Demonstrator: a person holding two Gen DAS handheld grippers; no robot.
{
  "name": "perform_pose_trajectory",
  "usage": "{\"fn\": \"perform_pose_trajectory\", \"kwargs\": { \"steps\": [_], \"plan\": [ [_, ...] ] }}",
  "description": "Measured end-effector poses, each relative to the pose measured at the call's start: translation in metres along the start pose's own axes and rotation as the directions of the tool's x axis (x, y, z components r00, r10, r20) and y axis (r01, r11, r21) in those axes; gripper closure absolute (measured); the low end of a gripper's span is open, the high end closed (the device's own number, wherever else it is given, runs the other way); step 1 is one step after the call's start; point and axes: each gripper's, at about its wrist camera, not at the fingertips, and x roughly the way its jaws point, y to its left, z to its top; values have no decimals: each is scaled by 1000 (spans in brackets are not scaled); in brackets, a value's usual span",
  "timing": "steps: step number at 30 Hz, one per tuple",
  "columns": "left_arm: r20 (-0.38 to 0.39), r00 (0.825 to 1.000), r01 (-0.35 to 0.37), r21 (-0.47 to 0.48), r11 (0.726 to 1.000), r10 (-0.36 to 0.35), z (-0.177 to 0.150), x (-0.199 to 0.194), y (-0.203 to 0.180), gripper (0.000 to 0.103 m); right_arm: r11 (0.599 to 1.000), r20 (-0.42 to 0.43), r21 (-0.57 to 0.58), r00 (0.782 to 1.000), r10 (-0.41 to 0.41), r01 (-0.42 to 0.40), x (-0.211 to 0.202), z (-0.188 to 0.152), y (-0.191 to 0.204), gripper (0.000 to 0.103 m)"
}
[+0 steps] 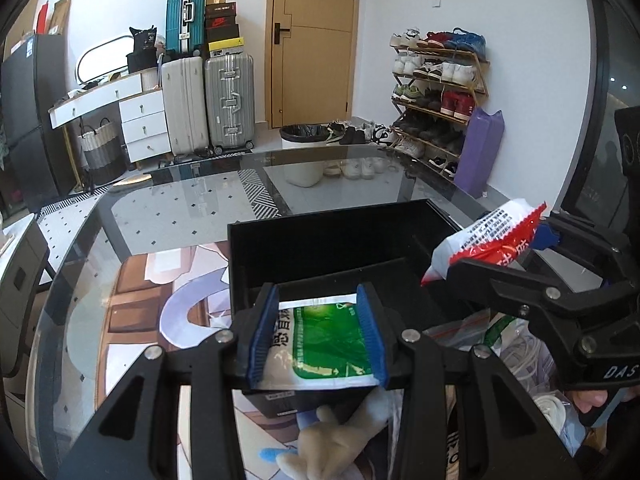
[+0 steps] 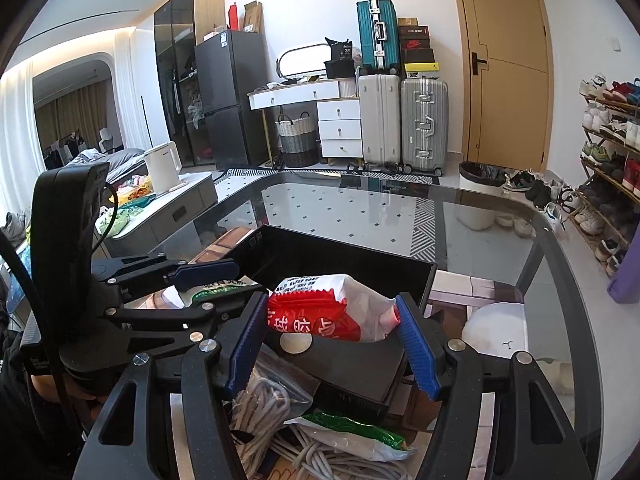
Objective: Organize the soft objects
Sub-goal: 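Open both tools to drop the packets into the black box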
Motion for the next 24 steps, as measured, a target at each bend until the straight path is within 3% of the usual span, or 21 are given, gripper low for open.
{"fn": "perform_pose_trajectory", "kwargs": {
  "steps": [12,15,17,19,21,22,24],
  "plan": [
    [0,1000,1,-5,1000,-1,-4,-5,1,63,1000,-4,-8,1000,3,-3,4,-1,-3,38],
    [3,1000,-5,-19,1000,5,-5,-7,5,62,999,10,-25,1000,26,-26,0,-4,0,31],
    [2,1000,-9,-25,1000,9,-4,-8,7,54,999,26,-42,999,23,-22,-5,-6,3,20],
    [13,1000,11,-23,1000,-11,-5,-12,7,39,999,43,-51,999,4,-1,-10,-7,3,9],
    [39,999,2,-6,1000,-1,-5,-19,4,32,999,49,-50,999,-9,11,-15,-9,3,7],
    [48,999,-7,0,1000,7,-4,-21,3,19,999,48,-45,999,-14,16,-17,-10,1,5],
    [85,996,-15,5,1000,15,-6,-30,2,3,999,40,-31,999,-22,23,-20,-13,0,2]
  ]
}}
